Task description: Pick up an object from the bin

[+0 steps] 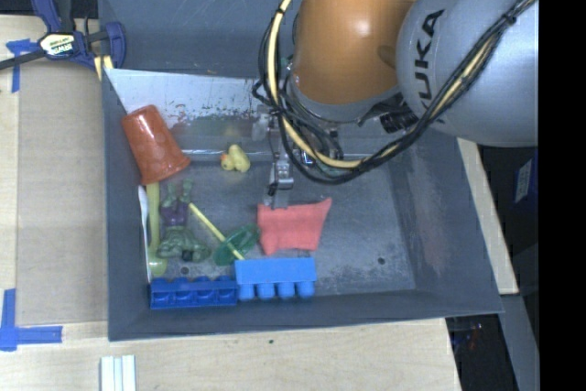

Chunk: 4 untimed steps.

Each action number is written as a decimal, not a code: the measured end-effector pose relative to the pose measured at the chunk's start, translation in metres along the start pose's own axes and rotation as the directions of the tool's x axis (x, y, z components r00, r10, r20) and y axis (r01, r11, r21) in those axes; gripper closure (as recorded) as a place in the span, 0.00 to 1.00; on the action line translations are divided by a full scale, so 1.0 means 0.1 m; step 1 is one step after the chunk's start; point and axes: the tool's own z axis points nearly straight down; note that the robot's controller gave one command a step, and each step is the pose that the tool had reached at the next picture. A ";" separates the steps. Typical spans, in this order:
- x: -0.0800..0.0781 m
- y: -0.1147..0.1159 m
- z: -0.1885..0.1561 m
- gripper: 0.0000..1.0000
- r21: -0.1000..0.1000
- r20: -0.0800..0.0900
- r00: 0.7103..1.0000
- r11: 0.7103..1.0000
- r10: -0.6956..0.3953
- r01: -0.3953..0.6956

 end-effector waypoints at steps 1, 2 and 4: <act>-0.02 -0.01 -0.04 0.00 -0.001 0.008 1.000 1.000 0.002 -0.002; 0.09 -0.12 0.62 0.00 0.000 0.013 0.995 0.995 -0.103 0.103; 0.45 -1.03 1.56 1.00 -0.005 0.020 0.999 0.999 0.033 -0.033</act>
Offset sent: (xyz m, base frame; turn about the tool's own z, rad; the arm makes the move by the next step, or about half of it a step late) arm -0.0223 -0.0224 -0.1311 -0.2076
